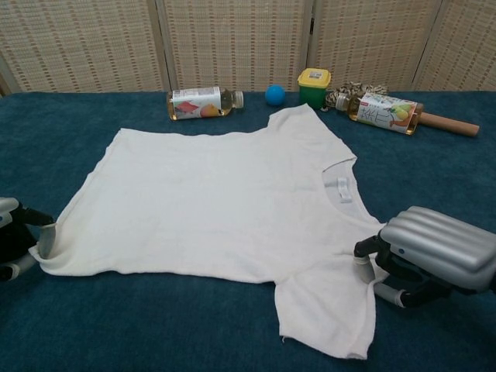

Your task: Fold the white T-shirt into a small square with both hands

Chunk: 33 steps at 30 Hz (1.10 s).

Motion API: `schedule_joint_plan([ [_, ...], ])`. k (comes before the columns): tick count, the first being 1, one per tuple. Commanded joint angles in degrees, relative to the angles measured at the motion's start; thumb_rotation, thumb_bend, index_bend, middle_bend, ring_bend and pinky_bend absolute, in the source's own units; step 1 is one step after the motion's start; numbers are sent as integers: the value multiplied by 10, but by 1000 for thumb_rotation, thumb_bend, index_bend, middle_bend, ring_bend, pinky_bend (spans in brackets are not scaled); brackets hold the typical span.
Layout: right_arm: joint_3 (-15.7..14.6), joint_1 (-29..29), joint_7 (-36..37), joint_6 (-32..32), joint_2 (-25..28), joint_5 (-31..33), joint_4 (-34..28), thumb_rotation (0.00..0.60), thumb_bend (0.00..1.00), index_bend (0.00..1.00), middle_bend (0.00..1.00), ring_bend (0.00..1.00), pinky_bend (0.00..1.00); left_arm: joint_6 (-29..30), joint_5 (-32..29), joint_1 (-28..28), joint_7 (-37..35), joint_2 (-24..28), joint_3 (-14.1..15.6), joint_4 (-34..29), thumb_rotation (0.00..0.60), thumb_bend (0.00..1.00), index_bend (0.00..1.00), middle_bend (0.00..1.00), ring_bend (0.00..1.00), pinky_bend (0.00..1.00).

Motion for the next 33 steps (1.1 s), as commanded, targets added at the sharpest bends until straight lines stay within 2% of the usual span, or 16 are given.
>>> schedule_joint_plan([
  [1, -1, 0, 2, 4, -2, -1, 3, 600, 457, 606, 911, 951, 1000, 1, 1, 1, -4, 0, 1, 0, 600, 547, 621, 933, 866, 995],
  [8, -4, -7, 12, 30, 8, -4, -8, 600, 507, 703, 924, 955, 1000, 7, 6, 4, -44, 12, 5, -15, 600, 547, 645, 934, 866, 994],
  [14, -12, -21, 20, 60, 47, -7, -55, 600, 534, 758, 933, 956, 1000, 25, 14, 14, -69, 35, 10, -38, 600, 547, 651, 934, 866, 995],
  [24, -42, -48, 39, 107, 146, -24, -157, 600, 536, 774, 940, 956, 1000, 75, 44, 46, -121, 98, 39, -102, 600, 547, 652, 934, 866, 994],
  [33, -75, -84, 56, 154, 215, -50, -209, 600, 536, 777, 950, 956, 1000, 113, 69, 83, -137, 154, 77, -159, 600, 547, 651, 934, 866, 992],
])
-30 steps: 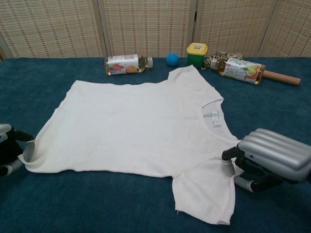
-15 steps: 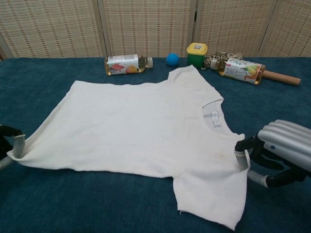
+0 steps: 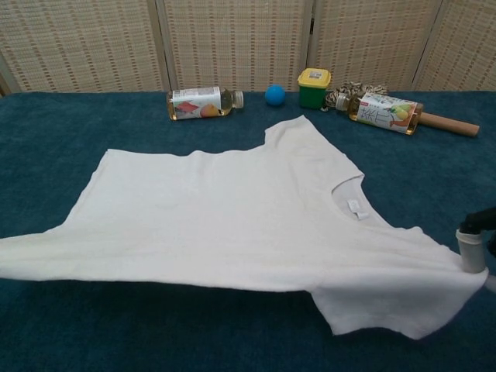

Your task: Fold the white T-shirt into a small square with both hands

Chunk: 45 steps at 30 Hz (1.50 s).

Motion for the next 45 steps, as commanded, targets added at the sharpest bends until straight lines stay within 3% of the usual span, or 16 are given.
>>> schedule_joint_plan([
  [1, -11, -13, 5, 14, 18, -11, -12, 600, 536, 779, 951, 956, 1000, 13, 12, 13, -5, 18, 15, -15, 600, 547, 651, 934, 866, 991],
  [20, -65, -58, 52, 54, 85, -78, -45, 600, 537, 815, 971, 962, 1000, 71, 64, 84, -27, 81, 78, -50, 600, 547, 651, 934, 866, 985],
  [26, -65, -72, 58, 65, 89, -82, -44, 600, 541, 825, 975, 965, 1000, 73, 71, 96, -30, 85, 85, -55, 600, 547, 650, 934, 866, 985],
  [29, -56, -74, 58, 59, 83, -73, -40, 600, 541, 825, 975, 965, 1000, 52, 65, 85, -22, 78, 74, -55, 600, 547, 649, 934, 866, 983],
  [45, 9, -67, 17, -8, 36, -3, -51, 600, 570, 825, 975, 971, 1000, -81, -17, -21, 62, 37, -42, -55, 600, 548, 649, 934, 865, 981],
])
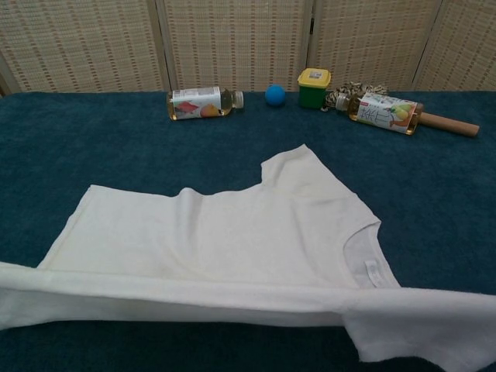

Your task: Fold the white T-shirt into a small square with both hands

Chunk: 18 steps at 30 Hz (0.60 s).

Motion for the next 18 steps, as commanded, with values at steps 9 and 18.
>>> schedule_joint_plan([
  [9, 57, 22, -45, -53, -39, 55, -4, 600, 589, 824, 975, 971, 1000, -101, -77, -75, 40, -42, -64, 28, 600, 547, 649, 934, 864, 981],
  [18, 103, 51, -79, -83, -79, 83, 14, 600, 590, 825, 975, 972, 1000, -161, -140, -118, 70, -76, -98, 63, 600, 547, 649, 934, 864, 981],
])
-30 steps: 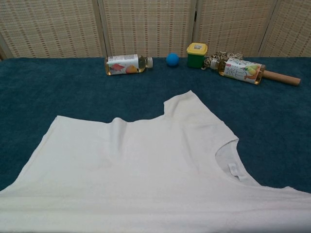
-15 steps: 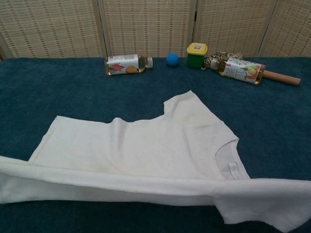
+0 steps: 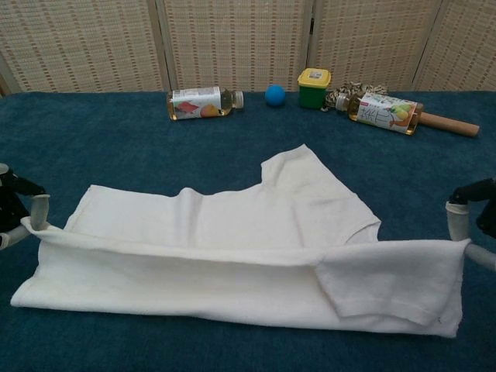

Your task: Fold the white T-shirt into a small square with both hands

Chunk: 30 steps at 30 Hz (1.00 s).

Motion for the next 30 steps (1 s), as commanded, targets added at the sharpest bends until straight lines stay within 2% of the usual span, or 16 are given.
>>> schedule_joint_plan([
  [1, 11, 9, -8, -8, -11, 6, 8, 600, 590, 824, 975, 971, 1000, -16, -19, -14, 10, -11, -12, 12, 600, 547, 649, 934, 864, 981],
  [17, 55, 41, -72, -35, -53, 47, 30, 600, 604, 825, 975, 972, 1000, -84, -97, -73, 37, -55, -51, 78, 600, 547, 645, 934, 864, 981],
  [30, 78, 62, -89, -59, -76, 84, 46, 600, 606, 825, 975, 971, 1000, -133, -170, -119, 72, -87, -76, 126, 600, 547, 637, 934, 864, 981],
])
